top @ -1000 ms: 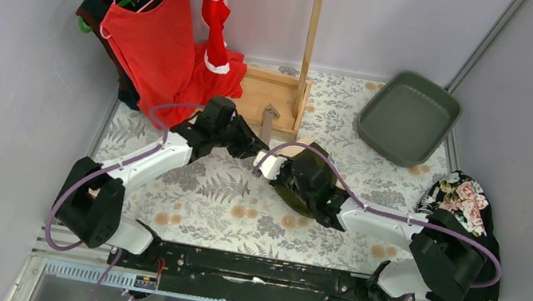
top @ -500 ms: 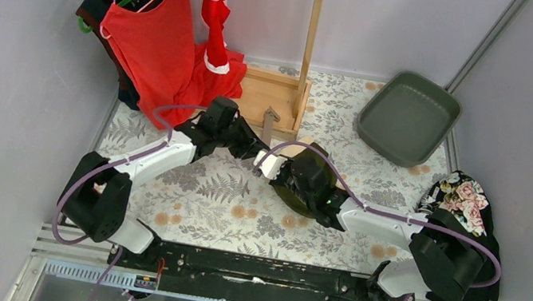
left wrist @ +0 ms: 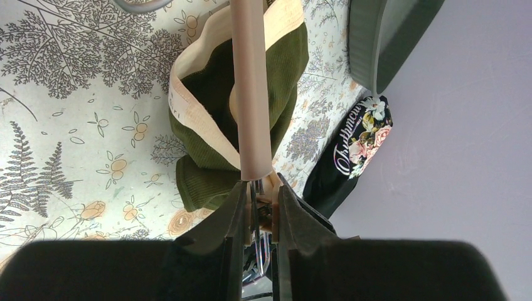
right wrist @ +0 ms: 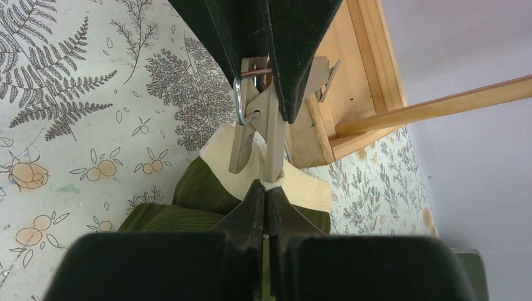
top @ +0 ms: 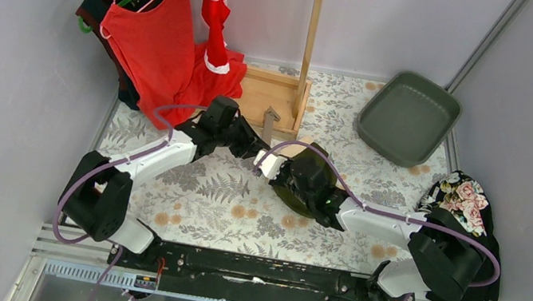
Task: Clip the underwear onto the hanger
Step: Clamp the underwear onto the hanger.
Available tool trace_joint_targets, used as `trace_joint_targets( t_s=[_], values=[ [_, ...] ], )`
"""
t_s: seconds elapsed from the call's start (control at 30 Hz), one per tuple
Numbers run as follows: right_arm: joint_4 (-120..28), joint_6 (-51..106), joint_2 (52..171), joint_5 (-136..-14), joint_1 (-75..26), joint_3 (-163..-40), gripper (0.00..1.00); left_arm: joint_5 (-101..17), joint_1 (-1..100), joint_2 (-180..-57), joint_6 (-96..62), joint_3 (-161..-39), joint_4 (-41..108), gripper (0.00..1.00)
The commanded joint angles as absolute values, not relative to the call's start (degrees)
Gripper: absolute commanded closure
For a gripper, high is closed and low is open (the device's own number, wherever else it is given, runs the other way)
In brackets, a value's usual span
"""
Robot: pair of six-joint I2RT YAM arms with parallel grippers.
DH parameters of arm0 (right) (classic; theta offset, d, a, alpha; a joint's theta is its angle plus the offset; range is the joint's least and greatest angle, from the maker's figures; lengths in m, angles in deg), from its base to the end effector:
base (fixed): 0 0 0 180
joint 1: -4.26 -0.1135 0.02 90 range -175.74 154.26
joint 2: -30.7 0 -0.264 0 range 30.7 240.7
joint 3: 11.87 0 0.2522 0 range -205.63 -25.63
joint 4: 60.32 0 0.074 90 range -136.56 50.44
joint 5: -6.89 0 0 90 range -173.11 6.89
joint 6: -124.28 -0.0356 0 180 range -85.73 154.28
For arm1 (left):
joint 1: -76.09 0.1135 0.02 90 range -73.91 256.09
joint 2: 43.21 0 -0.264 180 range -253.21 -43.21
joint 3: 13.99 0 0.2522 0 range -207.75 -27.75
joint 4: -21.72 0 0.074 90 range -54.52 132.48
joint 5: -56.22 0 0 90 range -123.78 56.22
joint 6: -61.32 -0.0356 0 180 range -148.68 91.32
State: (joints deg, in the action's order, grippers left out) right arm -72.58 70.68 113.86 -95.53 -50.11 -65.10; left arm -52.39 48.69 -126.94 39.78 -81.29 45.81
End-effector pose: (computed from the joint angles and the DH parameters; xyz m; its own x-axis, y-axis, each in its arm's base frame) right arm 0.1873 0.2481 0.2168 0.2579 -0.6350 -0.7282 -0.6477 0.4456 -0.6180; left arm 0.2744 -0.1550 0.2346 -0.8178 -0.5690 -0.0862 -0.2973 0.5460 -0.7832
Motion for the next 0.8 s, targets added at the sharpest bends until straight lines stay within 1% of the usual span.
trace_joint_targets(
  t_s=[0.0, 0.77],
  values=[
    [-75.5, 69.5, 113.5, -93.3, -50.7, -66.8, 1.00, -53.3, 48.3, -126.3, 40.9, -82.9, 41.8, 1.00],
    [-75.9, 68.9, 112.8, -93.1, -51.0, -66.8, 1.00, -53.1, 48.2, -126.4, 41.1, -83.9, 41.7, 1.00]
  ],
)
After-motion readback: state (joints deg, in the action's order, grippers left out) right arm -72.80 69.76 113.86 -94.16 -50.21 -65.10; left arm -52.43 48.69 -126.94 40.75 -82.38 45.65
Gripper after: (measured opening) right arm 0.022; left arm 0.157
